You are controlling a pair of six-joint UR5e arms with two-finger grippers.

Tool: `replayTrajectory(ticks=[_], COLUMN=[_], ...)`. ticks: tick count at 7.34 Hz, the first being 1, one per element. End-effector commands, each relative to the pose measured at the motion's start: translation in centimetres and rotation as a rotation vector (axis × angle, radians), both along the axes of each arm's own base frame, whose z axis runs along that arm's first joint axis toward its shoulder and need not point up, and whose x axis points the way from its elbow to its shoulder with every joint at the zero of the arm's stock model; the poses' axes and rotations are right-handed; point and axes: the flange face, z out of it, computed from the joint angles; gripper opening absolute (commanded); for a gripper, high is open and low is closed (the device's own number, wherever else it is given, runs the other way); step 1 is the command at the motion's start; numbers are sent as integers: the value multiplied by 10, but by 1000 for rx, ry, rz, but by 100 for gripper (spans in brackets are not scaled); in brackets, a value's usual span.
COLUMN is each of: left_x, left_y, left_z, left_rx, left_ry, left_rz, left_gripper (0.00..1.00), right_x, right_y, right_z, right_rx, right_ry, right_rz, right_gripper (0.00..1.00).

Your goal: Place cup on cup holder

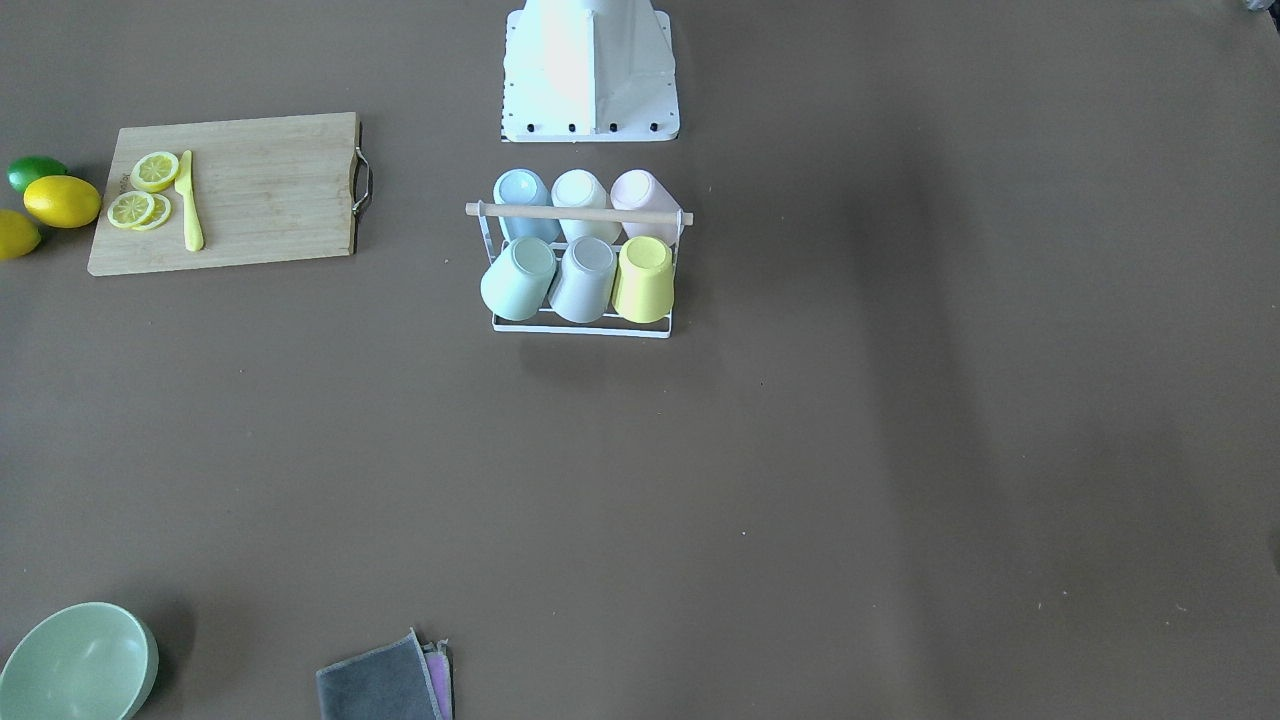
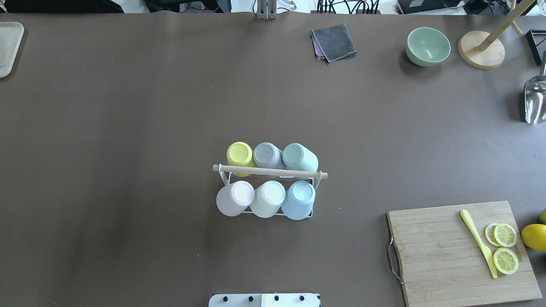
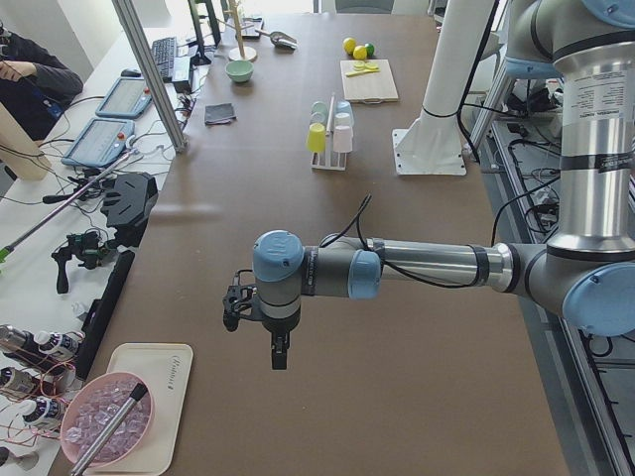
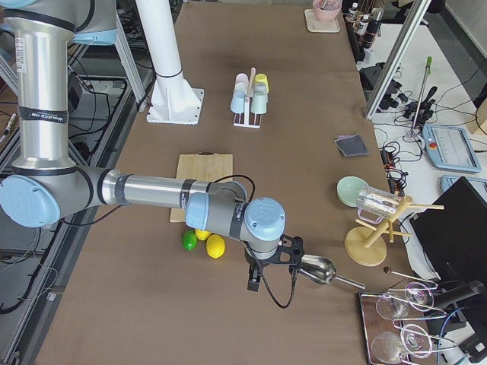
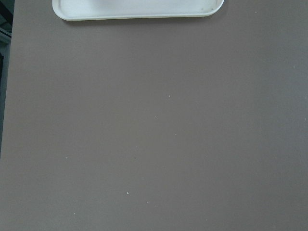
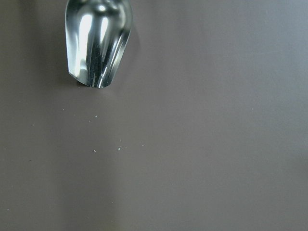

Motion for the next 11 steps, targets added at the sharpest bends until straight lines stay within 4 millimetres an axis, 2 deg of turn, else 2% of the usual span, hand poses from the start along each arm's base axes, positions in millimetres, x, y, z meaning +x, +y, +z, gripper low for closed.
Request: replayTrajectory(ticks=[1,2,3,4,11], left_x=[7,7,4,6,5], left_y=[1,2,2,17,22], left_z=[5,27,28,37,41], left_rx=[-17,-42,-15,-24,-10], left_ry=[69,49,45,45,44], left_rz=[7,12,8,10,7], left_gripper=[99,99,99,99,99], right_x=[0,0,0,0,0], right_y=[1,4,4,4,3], right_z=[2,7,8,7,7], right_rx=[13,6,6,6,8], right_ry=[3,2,2,2,1], right_rz=[1,2,1,2,1], right_gripper=[100,100,100,100,100])
